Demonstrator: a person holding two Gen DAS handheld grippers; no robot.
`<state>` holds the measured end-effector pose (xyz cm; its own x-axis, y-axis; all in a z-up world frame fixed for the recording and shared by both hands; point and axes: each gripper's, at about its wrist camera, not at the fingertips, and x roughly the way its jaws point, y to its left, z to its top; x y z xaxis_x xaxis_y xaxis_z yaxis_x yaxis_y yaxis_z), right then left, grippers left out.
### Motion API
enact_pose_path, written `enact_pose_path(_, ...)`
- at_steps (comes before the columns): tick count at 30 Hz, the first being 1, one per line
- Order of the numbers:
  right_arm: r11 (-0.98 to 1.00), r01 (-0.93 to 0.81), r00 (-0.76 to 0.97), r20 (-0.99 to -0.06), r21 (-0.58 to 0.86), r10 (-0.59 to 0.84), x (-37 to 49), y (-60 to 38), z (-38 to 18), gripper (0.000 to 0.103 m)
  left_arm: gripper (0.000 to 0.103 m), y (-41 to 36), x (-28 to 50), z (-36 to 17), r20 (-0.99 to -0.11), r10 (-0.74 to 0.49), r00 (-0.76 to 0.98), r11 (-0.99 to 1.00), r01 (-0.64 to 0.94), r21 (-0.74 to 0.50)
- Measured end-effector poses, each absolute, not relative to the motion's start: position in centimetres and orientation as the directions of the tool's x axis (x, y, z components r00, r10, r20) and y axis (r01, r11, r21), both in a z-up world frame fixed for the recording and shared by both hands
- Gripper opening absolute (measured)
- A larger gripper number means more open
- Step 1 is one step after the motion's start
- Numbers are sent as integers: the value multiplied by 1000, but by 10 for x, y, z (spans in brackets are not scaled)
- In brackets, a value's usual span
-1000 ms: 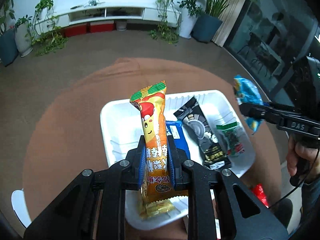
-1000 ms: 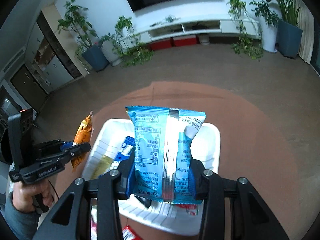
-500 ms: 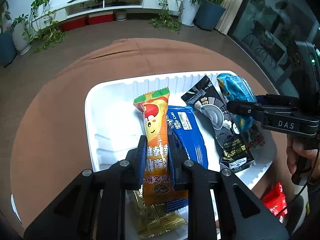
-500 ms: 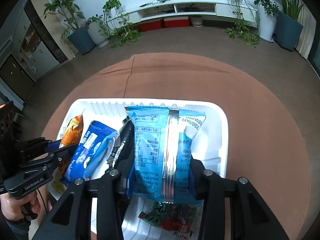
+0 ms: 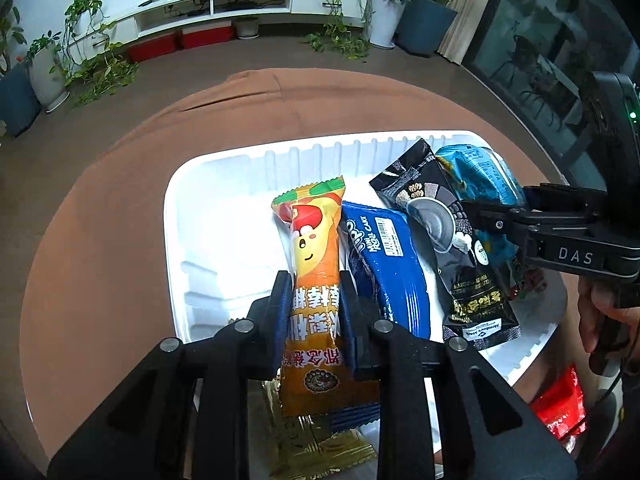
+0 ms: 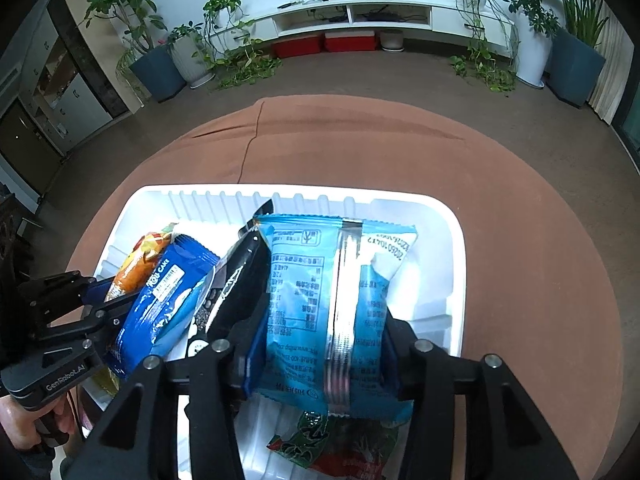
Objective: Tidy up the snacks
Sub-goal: 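Lower the orange stick snack into the tray while the right tool releases the light-blue packet there, then withdraw both tools from the tray back over the remaining pile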
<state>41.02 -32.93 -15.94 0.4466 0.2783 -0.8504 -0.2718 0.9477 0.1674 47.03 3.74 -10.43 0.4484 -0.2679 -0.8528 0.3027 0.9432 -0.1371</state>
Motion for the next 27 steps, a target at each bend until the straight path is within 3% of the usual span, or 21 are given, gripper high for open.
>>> enact_pose_path(5,950,-270,454,-849,159,271,409,-330,-158,52,23,41,466,-104,-848,-264,460,947,289,-138)
enact_pose_path(9,952,-267,466,-844,153,266,404,-332,-154,58,52,42,459,-98,-834,-265,484,949,283,-137)
enact_pose_path(12,951,-268,478,-836,152,268,400,-333,-150,61,55,43,454,-94,-828,-265,494,950,280,-137)
enact_pose_path(18,951,-256,508,-814,172,284,387,-340,-133,68,71,51,437,-81,-808,-276,520,951,271,-150)
enact_pose_path(21,947,-240,530,-788,214,312,376,-350,-120,75,81,56,420,-70,-793,-283,540,951,266,-158)
enact_pose_path(24,936,-237,553,-755,262,352,360,-361,-107,83,99,61,395,-55,-768,-299,566,948,265,-174)
enact_pose_path(27,911,-243,578,-704,332,411,337,-376,-95,92,103,65,362,-40,-744,-301,596,948,268,-169)
